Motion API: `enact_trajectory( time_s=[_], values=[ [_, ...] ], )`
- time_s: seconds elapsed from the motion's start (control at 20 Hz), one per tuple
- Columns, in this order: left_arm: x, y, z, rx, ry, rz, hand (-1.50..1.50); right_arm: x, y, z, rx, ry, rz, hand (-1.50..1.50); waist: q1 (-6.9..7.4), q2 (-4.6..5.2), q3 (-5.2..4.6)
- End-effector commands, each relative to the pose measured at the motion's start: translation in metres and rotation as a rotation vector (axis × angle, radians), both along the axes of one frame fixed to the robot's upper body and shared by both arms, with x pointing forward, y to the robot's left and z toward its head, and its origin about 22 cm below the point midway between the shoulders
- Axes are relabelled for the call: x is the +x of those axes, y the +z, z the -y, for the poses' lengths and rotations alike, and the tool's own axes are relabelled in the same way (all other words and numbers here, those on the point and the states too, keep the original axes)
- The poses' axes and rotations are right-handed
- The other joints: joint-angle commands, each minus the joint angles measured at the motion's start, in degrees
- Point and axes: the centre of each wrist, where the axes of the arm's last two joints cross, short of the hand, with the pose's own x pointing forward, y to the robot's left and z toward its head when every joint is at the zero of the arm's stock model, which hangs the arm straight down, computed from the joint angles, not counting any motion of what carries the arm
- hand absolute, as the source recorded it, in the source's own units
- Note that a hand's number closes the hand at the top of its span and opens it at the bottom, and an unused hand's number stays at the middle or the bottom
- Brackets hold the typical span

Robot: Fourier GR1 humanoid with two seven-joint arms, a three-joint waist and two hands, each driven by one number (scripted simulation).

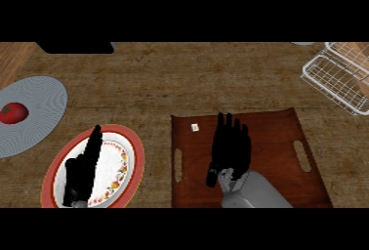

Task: Pick the eggplant from the tray and place it in the tiered basket

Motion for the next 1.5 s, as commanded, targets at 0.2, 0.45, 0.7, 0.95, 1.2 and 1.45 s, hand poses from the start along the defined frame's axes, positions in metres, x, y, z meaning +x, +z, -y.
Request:
enact_trajectory(
  time_s=[0.2, 0.45, 0.7, 0.95, 1.2, 1.45],
  values=[
    [0.003, 0.002, 0.004, -0.005, 0.01, -0.027, 0.0, 0.001, 0.007, -0.004, -0.139, -0.151, -0.171, -1.5, -0.51, -0.06, -0.13],
    [0.002, 0.006, 0.015, -0.015, -0.01, -0.032, 0.0, 0.021, -0.013, 0.005, -0.154, -0.156, -0.198, -1.5, -0.16, 0.15, -0.1],
    [-0.001, -0.007, 0.001, -0.004, 0.001, -0.044, 0.0, 0.017, -0.013, -0.001, -0.166, -0.159, -0.246, -1.5, -0.03, 0.15, -0.15],
    [0.002, 0.003, 0.009, 0.012, 0.011, -0.018, 0.0, 0.031, -0.017, 0.015, -0.127, -0.202, -0.294, -1.5, -0.02, 0.12, -0.1],
    [-0.021, -0.016, 0.001, -0.009, -0.006, -0.043, 0.0, 0.012, -0.049, 0.014, -0.121, -0.207, -0.321, -1.5, 0.29, 0.17, -0.12],
    [-0.006, -0.006, 0.007, -0.014, -0.011, -0.032, 0.0, 0.021, -0.033, 0.012, -0.11, -0.199, -0.312, 1.5, 0.15, 0.13, -0.1]
  ],
)
